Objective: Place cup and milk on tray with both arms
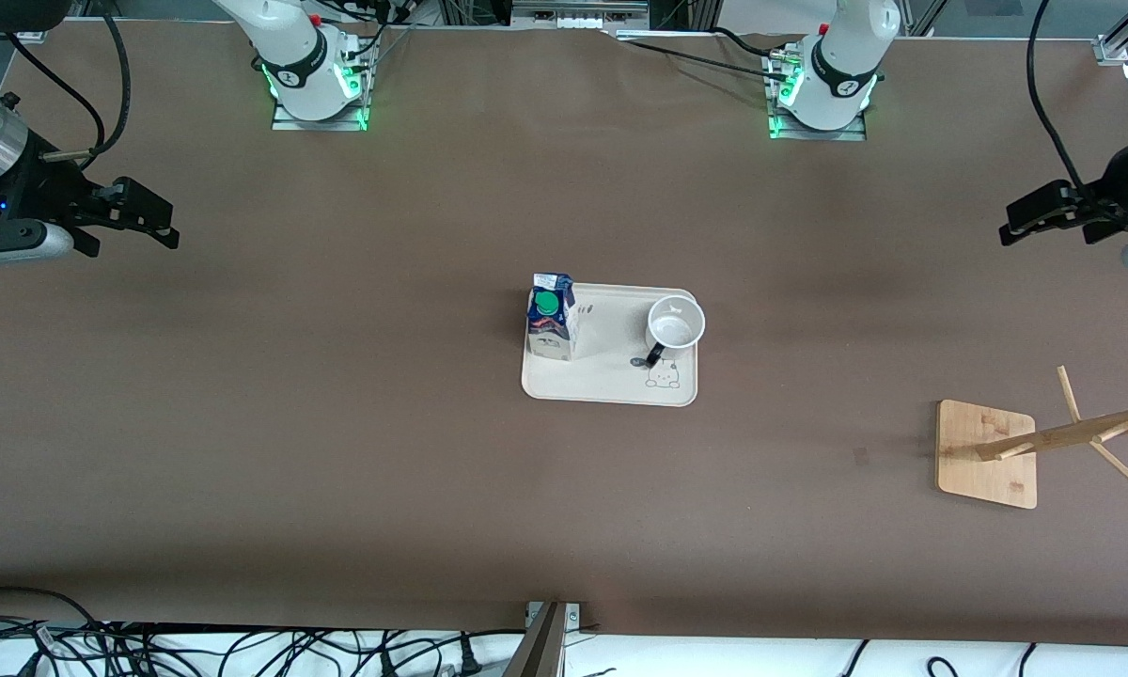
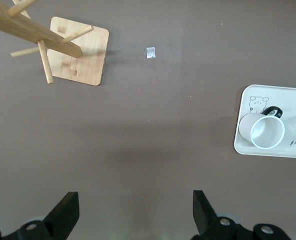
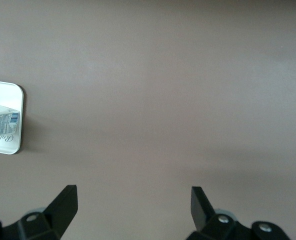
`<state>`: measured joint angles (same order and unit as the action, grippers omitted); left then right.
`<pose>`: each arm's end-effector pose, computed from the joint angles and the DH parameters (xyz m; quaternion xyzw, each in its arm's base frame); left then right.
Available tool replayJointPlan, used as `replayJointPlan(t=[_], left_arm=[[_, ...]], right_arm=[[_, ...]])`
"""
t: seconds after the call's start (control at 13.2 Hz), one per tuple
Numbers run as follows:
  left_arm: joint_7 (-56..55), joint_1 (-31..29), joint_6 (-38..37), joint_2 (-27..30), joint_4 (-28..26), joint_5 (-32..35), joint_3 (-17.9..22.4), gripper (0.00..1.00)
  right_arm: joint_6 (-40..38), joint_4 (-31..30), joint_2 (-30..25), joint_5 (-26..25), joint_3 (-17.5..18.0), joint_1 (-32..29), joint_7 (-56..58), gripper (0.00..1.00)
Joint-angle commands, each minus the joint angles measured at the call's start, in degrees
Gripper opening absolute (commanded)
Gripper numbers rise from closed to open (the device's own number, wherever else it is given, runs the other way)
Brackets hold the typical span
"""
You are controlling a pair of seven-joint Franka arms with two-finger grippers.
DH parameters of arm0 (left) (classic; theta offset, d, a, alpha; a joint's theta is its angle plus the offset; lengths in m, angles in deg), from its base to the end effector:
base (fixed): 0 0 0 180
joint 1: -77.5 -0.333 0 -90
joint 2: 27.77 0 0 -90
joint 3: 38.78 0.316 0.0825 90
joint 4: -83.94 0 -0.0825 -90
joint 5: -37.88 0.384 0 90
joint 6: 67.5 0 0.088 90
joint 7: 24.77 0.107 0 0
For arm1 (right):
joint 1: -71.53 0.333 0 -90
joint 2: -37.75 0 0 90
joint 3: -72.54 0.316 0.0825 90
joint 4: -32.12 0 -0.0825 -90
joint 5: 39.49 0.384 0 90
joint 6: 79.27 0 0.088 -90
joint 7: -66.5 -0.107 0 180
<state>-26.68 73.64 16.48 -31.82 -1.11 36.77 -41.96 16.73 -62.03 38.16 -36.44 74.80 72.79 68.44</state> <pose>0.5653 0.0057 0.6166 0.9987 0.0220 -0.0447 0.0111 0.5634 0.0398 0.5955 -0.9985 -0.0452 -0.0122 0.0268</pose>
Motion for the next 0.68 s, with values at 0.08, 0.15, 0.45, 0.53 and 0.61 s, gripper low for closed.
replayJointPlan(t=[0.08,0.15,0.45,0.53,0.61], left_arm=[[0.24,-0.01,-1.35,1.24,-1.79,-0.12,0.45,1.00],[0.33,-0.01,-1.71,1.15,-1.78,-0.12,0.45,1.00],[0.33,0.08,-1.89,1.06,-1.61,-0.12,0.28,1.00],[0.33,-0.01,-1.89,1.06,-1.52,-0.12,0.45,1.00],[0.33,-0.10,-1.89,1.06,-1.52,-0.12,0.54,1.00]], right_arm=[[-0.64,0.98,0.12,-0.60,0.64,-0.29,-1.06,1.00],[-0.73,0.98,0.12,-0.51,0.64,-0.29,-1.06,1.00],[-0.64,0.98,0.12,-0.51,0.64,-0.29,-1.06,1.00],[-0.73,0.98,0.12,-0.51,0.64,-0.29,-1.06,1.00],[-0.73,0.98,0.12,-0.51,0.64,-0.29,-1.06,1.00]])
